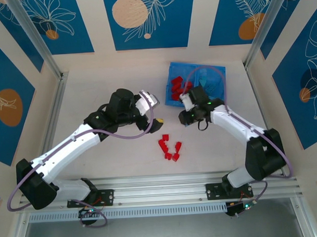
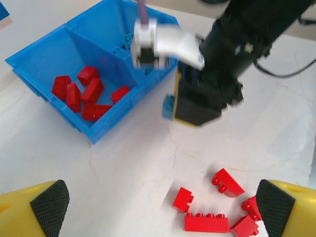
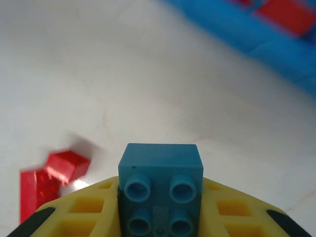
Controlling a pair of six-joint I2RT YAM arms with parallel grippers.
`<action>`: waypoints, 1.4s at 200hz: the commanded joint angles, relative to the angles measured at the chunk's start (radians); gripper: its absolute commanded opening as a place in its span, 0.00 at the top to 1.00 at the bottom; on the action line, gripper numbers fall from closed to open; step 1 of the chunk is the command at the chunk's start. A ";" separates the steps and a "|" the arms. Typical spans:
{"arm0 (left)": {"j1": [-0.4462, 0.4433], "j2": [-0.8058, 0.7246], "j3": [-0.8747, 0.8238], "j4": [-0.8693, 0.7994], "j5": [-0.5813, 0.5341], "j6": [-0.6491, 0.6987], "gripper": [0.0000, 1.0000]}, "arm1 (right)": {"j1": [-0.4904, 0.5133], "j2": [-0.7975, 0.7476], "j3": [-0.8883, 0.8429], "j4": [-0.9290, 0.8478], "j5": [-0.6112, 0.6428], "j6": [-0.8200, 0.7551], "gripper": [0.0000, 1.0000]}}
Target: Sort the legos into containers by color
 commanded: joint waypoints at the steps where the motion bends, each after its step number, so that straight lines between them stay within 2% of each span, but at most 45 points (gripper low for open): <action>1: -0.012 -0.021 -0.022 0.110 0.051 -0.076 0.00 | -0.123 -0.071 0.028 0.098 -0.076 0.185 0.73; 23: -0.013 -0.013 -0.022 0.159 0.052 -0.138 0.00 | -0.244 -0.051 0.057 0.147 -0.086 0.294 0.72; 47: -0.013 -0.002 -0.014 0.169 0.034 -0.208 0.00 | -0.325 0.077 0.183 0.086 -0.061 0.323 0.71; 103: -0.013 0.025 0.061 -0.020 -0.037 -0.314 0.00 | -0.371 0.388 0.453 0.065 0.044 0.297 0.70; 127: -0.013 0.024 0.062 -0.054 -0.107 -0.415 0.00 | -0.371 0.493 0.587 0.013 0.032 0.305 0.62; 146: -0.014 0.047 0.077 -0.110 -0.148 -0.519 0.00 | -0.369 0.533 0.679 -0.034 -0.017 0.295 0.48; 158: -0.014 0.069 0.087 -0.146 -0.154 -0.570 0.01 | -0.369 0.537 0.712 -0.058 -0.050 0.284 0.45; 191: -0.016 0.168 0.138 -0.246 -0.086 -0.590 0.03 | -0.366 0.434 0.657 -0.105 -0.143 0.269 0.38; 228: -0.036 0.312 0.223 -0.368 -0.108 -0.548 0.10 | -0.342 0.133 0.393 -0.161 -0.326 0.286 0.27; 256: -0.040 0.492 0.355 -0.512 -0.120 -0.613 0.15 | -0.280 -0.114 0.166 -0.215 -0.297 0.382 0.23; 280: -0.059 0.623 0.435 -0.548 -0.075 -0.695 0.16 | -0.242 -0.265 0.042 -0.291 -0.247 0.486 0.19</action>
